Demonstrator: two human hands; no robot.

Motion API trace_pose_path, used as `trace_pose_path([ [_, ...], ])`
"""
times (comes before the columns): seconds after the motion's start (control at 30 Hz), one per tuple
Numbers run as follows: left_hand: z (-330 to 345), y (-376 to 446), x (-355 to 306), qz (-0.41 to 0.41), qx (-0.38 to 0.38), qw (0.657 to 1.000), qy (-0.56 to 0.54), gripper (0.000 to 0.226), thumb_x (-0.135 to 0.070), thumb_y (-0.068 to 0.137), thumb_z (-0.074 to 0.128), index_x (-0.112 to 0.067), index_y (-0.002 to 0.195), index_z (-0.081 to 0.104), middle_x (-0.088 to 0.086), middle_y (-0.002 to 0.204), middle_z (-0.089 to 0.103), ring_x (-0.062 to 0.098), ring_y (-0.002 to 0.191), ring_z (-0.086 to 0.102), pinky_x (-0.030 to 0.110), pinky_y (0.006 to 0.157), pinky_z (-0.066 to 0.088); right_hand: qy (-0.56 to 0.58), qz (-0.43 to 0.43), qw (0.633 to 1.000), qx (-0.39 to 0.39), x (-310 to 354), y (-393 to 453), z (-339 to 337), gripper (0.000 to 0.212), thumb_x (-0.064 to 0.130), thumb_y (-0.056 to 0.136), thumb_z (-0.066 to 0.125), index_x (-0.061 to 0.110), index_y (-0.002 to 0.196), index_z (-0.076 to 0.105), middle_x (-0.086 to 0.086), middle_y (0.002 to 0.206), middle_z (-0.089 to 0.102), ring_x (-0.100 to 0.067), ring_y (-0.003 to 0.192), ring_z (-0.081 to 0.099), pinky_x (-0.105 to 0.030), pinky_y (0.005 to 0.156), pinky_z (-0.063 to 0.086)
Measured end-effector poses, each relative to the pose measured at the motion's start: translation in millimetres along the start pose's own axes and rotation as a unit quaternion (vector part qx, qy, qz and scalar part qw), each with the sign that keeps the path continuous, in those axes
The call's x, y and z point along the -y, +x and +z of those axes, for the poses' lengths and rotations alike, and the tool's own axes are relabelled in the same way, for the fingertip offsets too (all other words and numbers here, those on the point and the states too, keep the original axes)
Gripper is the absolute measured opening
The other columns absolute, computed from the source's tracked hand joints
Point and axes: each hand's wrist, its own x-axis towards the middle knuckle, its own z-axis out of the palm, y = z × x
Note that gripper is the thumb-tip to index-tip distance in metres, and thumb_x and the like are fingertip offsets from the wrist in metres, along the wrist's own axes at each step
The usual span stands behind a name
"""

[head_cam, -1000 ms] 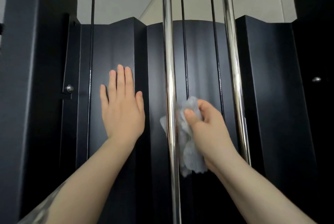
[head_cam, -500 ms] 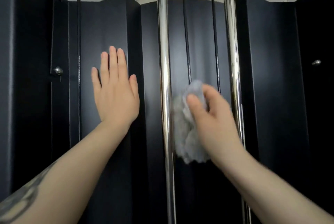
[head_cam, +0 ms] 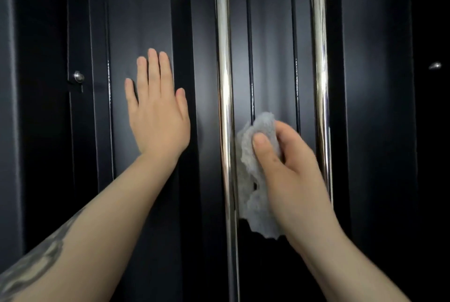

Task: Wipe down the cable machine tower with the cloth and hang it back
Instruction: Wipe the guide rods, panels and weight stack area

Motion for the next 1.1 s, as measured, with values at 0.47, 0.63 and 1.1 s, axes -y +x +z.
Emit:
trace_pose_path([
  [0.47,-5,0,-1,-0.007,0.015,1.0,-0.013,0.057,-0.028,0.105,0.028,-0.014,0.157,0.009,0.005,0.164,0.009,0.022,0.151,0.006,0.043,0.122,0.007,0.039,0.066,0.993,-0.09,-39,-43,2,0.017,0.008,0.092,0.057,0.019,0.087,0.069,0.002,0.076,0.069,-0.009,0.075,0.065,-0.026,0.073,0.053],
  [0.63,-13,-66,-1,-0.026,0.039,0.999,-0.027,0.058,-0.026,0.104,0.031,-0.014,0.157,0.01,0.004,0.164,0.009,0.021,0.151,0.006,0.042,0.122,0.006,0.027,0.045,0.996,-0.071,-29,-27,5,0.013,0.016,0.094,0.055,0.02,0.098,0.067,-0.002,0.086,0.071,-0.016,0.085,0.068,-0.038,0.081,0.056],
  [1.1,-15,-153,7,-0.059,0.078,0.994,-0.039,0.058,-0.025,0.104,0.035,-0.016,0.157,0.012,0.001,0.164,0.01,0.018,0.151,0.005,0.04,0.122,0.002,-0.012,0.022,0.997,-0.071,-45,-47,4,0.014,0.016,0.095,0.054,0.022,0.103,0.064,0.004,0.085,0.069,-0.006,0.082,0.067,-0.022,0.075,0.054],
])
